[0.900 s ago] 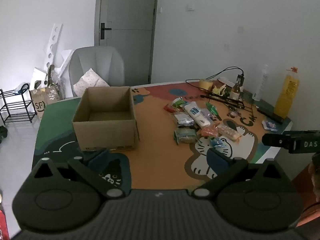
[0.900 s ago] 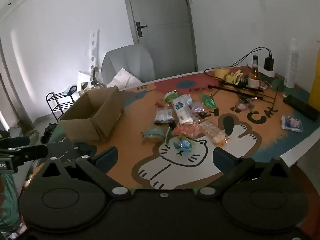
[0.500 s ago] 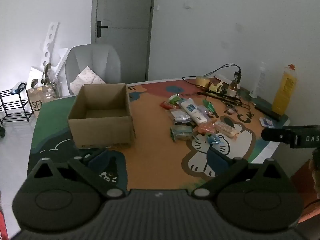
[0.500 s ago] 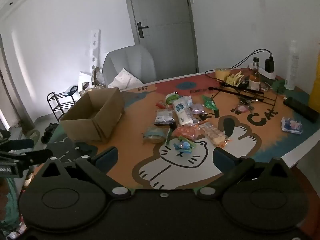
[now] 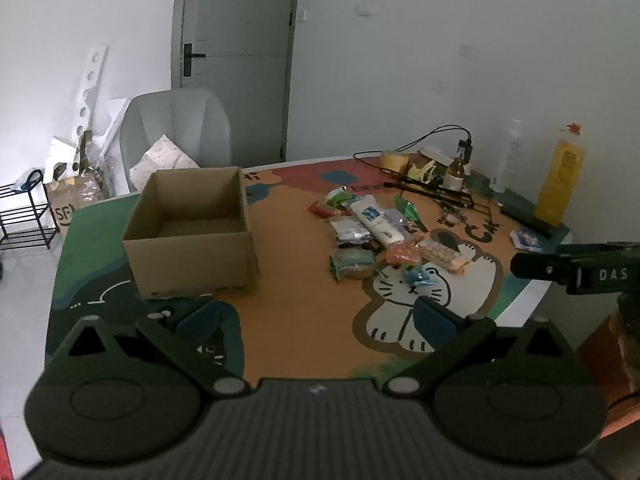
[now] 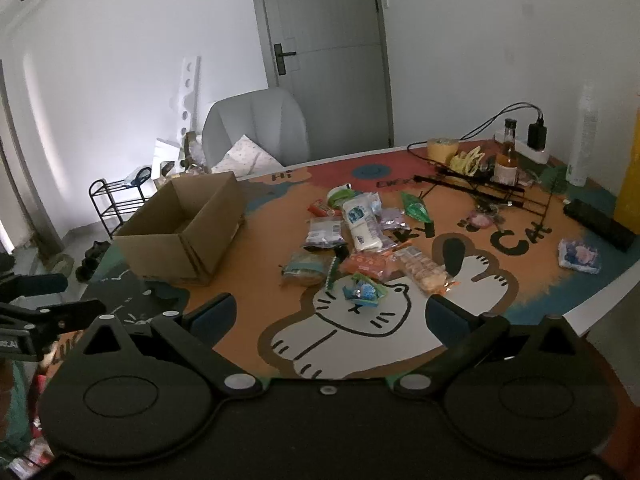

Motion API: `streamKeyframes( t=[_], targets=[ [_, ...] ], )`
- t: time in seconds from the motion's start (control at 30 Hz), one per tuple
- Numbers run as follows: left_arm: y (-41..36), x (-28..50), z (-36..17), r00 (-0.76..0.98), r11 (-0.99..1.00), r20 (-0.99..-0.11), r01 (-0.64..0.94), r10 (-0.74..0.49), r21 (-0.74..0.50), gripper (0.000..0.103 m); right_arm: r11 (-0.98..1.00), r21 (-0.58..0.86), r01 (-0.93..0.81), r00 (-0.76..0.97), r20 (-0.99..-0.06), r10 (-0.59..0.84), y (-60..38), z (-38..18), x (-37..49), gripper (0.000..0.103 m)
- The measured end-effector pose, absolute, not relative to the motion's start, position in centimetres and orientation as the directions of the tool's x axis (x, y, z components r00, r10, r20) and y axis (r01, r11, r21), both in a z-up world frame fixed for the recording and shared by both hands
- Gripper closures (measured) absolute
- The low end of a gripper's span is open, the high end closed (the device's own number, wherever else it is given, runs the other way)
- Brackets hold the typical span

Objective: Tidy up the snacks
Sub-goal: 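Move both tools toward the pile of snack packs on the table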

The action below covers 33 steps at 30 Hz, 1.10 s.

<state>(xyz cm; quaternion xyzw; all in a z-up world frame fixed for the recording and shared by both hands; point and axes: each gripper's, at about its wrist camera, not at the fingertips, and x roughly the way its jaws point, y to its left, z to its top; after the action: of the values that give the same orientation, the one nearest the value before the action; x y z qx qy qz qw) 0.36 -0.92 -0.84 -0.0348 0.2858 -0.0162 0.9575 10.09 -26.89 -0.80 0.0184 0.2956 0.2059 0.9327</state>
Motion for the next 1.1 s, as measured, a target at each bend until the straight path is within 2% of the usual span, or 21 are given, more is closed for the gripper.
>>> streamKeyframes(
  t=[1.1],
  targets=[
    [-0.66, 0.04, -0.4, 0.845, 0.996, -0.53, 0.023, -0.067, -0.088, 0.0, 0.907, 0.144, -0.396, 0.745, -0.527, 0.409, -26.76, -0.51, 9.9, 0.0]
  ],
)
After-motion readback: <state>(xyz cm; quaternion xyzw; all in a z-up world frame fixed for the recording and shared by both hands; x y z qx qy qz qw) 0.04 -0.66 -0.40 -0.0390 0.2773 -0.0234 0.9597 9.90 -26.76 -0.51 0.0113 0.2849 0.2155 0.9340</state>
